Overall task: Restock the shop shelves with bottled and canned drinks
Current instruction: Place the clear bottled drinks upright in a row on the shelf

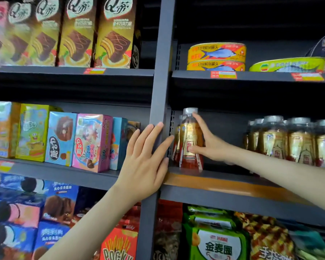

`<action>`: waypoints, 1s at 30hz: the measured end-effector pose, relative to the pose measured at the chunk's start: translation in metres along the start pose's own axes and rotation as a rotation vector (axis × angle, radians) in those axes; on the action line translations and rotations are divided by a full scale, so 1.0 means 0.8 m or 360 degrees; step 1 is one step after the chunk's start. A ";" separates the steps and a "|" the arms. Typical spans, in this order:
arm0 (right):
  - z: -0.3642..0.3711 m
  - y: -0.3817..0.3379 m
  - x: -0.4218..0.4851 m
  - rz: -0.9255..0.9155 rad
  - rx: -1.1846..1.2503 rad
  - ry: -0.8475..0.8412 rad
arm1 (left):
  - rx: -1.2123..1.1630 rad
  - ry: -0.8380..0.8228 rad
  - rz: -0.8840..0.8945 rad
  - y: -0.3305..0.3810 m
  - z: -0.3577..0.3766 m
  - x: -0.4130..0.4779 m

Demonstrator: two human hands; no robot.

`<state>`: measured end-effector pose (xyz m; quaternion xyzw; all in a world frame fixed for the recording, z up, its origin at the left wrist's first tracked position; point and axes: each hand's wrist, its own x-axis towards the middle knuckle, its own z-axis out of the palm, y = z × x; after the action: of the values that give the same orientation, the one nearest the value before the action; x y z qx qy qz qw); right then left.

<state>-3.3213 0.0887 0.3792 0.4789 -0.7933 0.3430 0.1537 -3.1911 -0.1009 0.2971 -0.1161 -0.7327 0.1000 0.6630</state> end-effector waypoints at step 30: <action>0.016 0.030 0.062 0.0297 -0.0748 -0.0099 | 0.0057 0.0155 -0.0134 0.002 0.007 0.039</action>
<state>-3.3656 0.0543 0.3889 0.3648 -0.8965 0.1470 0.2041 -3.1992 -0.0900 0.3257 -0.0780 -0.7019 0.0795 0.7035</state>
